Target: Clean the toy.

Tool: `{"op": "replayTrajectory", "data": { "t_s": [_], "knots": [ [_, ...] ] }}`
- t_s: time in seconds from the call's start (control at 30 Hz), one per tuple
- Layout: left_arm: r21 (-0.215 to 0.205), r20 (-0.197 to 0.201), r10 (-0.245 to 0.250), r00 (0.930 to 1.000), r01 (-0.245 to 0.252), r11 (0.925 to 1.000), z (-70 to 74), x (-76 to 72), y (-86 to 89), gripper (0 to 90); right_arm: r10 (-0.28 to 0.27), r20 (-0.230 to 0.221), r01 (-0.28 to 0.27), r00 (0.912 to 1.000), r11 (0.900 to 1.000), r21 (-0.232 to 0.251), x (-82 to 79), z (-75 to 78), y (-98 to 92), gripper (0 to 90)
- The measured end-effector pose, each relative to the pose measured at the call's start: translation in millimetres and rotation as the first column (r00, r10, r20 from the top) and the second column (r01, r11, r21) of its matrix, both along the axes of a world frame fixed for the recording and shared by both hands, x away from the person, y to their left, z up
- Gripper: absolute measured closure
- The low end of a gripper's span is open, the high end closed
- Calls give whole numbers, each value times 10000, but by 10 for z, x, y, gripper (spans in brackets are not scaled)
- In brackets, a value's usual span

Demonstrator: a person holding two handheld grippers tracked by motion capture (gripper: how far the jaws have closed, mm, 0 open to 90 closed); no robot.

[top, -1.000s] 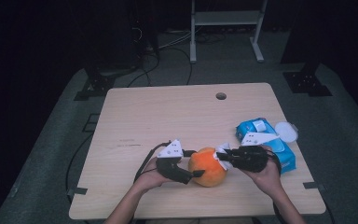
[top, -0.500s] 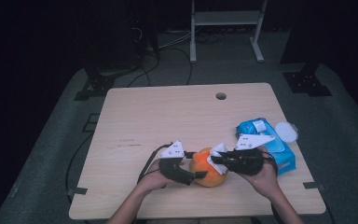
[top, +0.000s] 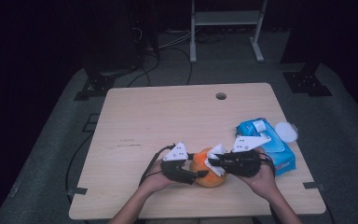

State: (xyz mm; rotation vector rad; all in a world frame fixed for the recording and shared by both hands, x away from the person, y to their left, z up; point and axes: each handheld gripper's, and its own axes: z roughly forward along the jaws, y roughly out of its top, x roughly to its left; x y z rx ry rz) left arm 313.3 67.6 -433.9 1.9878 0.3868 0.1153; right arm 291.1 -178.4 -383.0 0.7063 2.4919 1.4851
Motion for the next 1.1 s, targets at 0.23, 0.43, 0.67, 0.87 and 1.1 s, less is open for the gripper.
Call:
{"op": "replayTrajectory", "data": {
  "t_s": [0.23, 0.43, 0.67, 0.87, 1.1],
  "knots": [
    [-365, -245, 16, 9997, -25, 9993, -11, 44, 43, 338, -882, -18, 882, 9961, 9961, -19, 137, -56, -289, 789],
    [-237, 19, -109, 9999, 109, 9997, -5, 27, 14, 320, -1148, -102, 1147, 9933, 9934, -19, 166, -96, -351, 788],
    [-343, -508, 493, 9975, -511, 9981, -3, 78, 45, 388, -171, 134, 170, 9998, 9999, 13, 6, -17, -80, 789],
    [-465, -712, 630, 9955, -664, 9967, -12, 94, 86, 393, -165, 208, 167, 9996, 9998, -88, 45, -24, -112, 787],
    [-411, -441, 243, 9987, -261, 9988, -4, 38, 30, 378, -1523, -386, 1533, 9876, 9879, 239, 215, -145, -481, 787]
  ]
}}
